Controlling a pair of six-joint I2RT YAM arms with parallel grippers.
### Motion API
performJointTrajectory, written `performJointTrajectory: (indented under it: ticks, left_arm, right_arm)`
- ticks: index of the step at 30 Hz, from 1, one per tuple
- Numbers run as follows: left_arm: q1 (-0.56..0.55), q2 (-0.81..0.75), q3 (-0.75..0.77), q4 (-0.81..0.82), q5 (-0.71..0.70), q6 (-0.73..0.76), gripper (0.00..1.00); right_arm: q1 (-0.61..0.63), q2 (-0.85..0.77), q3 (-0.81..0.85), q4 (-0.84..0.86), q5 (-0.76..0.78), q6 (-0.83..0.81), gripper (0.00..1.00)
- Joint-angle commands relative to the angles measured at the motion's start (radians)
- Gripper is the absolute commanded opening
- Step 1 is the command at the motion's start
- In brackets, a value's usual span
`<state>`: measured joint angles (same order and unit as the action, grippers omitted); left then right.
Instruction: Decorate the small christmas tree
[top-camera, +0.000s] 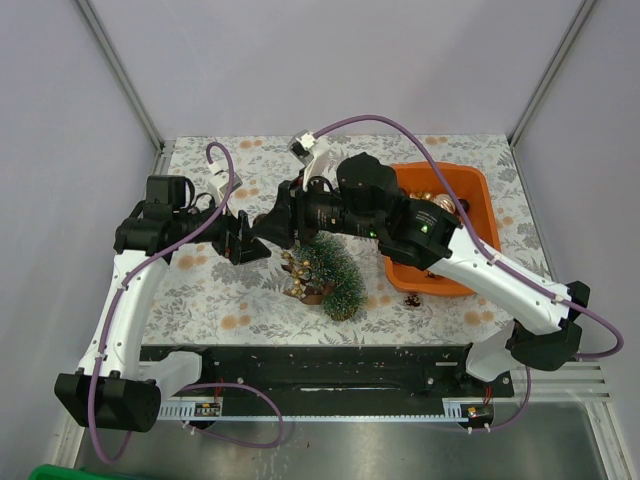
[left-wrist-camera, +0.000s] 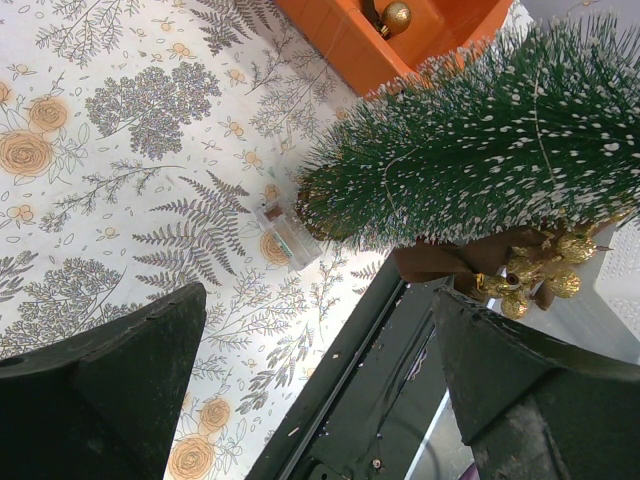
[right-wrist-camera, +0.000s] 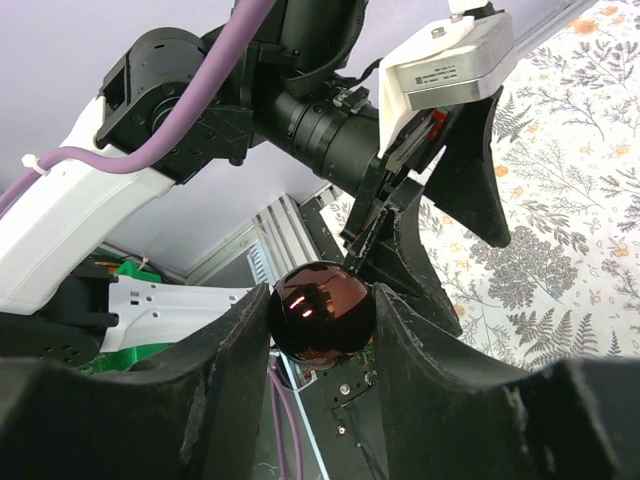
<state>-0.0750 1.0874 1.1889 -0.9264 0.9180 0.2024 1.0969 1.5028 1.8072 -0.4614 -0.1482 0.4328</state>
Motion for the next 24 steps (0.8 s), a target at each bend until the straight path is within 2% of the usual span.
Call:
performJointTrajectory:
  ticks: [1, 14, 24]
  left_arm:
    - [0.003, -0.012, 0.015, 0.031, -0.001, -0.006, 0.99]
    - [0.003, -0.015, 0.015, 0.031, 0.002, -0.006, 0.99]
    - [0.003, -0.018, 0.018, 0.031, 0.002, -0.009, 0.99]
  right_arm:
    - [0.011, -0.05, -0.009, -0.002, 0.058, -0.032, 0.25]
    - [0.011, -0.096, -0.06, -0.006, 0.14, -0.055, 0.25]
    - [0.011, -0.11, -0.054, 0.001, 0.142, -0.055, 0.25]
